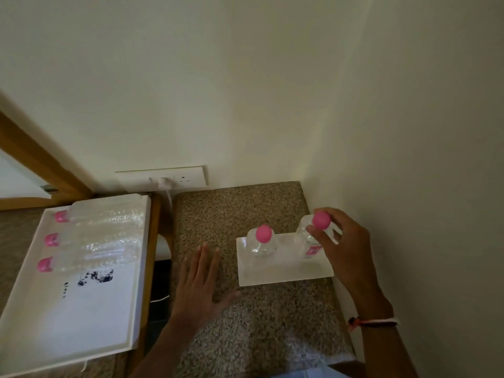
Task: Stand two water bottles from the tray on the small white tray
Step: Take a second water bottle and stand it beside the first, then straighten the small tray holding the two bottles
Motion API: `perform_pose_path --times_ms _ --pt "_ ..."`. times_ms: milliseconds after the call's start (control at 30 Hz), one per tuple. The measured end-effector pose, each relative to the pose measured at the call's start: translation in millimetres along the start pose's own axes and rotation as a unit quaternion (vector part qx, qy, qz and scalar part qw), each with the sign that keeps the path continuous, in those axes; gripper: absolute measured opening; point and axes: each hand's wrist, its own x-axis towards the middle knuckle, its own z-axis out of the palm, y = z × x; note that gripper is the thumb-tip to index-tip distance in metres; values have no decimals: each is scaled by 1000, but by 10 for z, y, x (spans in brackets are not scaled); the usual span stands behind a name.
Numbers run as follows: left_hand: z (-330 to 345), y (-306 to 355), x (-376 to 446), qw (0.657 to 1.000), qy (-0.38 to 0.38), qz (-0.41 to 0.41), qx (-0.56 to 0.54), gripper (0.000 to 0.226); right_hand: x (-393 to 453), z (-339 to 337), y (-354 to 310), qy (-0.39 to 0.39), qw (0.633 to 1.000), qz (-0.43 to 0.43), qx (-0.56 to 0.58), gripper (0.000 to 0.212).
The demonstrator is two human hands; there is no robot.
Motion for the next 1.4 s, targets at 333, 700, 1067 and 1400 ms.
perform_pose_path --times_ms 333,700,1067,1400 --pt "212 -22 -93 999 -29 -7 -12 100 -126 29 267 -30 999 23 -3 30" --pt "101 -4 -72 999 -49 -3 10 99 -120 67 190 -12 999 16 -31 38" --pt "-261 83 179 997 37 -9 -61 44 -108 -343 -313 -24 995 -93 18 31" --pt "-573 353 826 947 -24 -127 -295 43 -401 155 561 -295 880 347 -139 29"
